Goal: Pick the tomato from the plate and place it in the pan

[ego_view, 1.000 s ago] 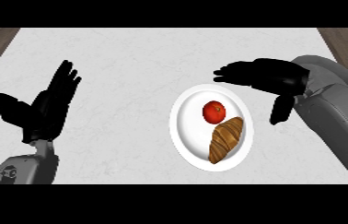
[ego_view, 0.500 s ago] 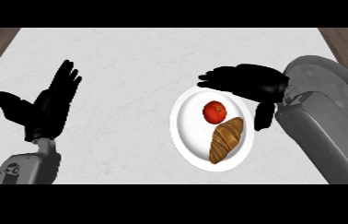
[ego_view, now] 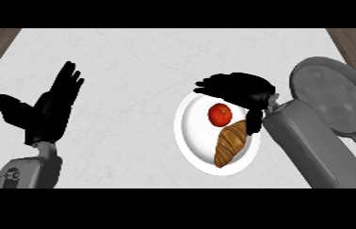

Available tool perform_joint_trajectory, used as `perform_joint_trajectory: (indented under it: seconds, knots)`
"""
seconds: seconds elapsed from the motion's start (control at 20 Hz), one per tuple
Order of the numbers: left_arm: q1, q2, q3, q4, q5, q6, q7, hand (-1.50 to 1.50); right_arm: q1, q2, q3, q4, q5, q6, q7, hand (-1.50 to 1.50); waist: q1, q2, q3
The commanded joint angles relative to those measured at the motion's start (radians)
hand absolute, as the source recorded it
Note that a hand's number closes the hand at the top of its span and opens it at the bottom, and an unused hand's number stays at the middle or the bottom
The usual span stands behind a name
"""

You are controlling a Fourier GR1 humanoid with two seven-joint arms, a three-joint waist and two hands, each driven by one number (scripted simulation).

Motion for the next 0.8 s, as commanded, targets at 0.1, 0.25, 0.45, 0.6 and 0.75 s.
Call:
perform_joint_trajectory:
  seconds: [0.1,0.25,0.45,0.6,0.75]
  knots:
    - [-0.007,-0.051,-0.032,0.000,-0.045,0.035,-0.005,0.00,-0.037,0.009,-0.014,0.205,0.097,-0.083,-0.128,-1.50,0.005,0.002,0.000]
    - [0.038,-0.003,0.037,0.028,0.006,-0.050,-0.075,0.00,0.013,0.032,-0.023,0.140,0.120,-0.074,-0.125,-1.50,0.000,0.001,0.000]
    - [0.012,0.002,0.037,-0.070,-0.004,-0.010,0.065,0.00,0.038,0.090,-0.043,0.067,0.134,-0.011,-0.072,-1.50,-0.002,-0.002,0.000]
    - [0.023,-0.020,0.016,-0.032,-0.027,-0.016,0.007,0.00,-0.036,0.176,-0.059,0.282,0.173,-0.141,-0.108,-1.50,0.007,0.001,0.000]
    - [0.007,-0.024,0.019,-0.011,-0.036,-0.018,0.010,0.00,-0.036,0.199,-0.070,0.282,0.191,-0.109,-0.111,-1.50,0.002,0.001,0.000]
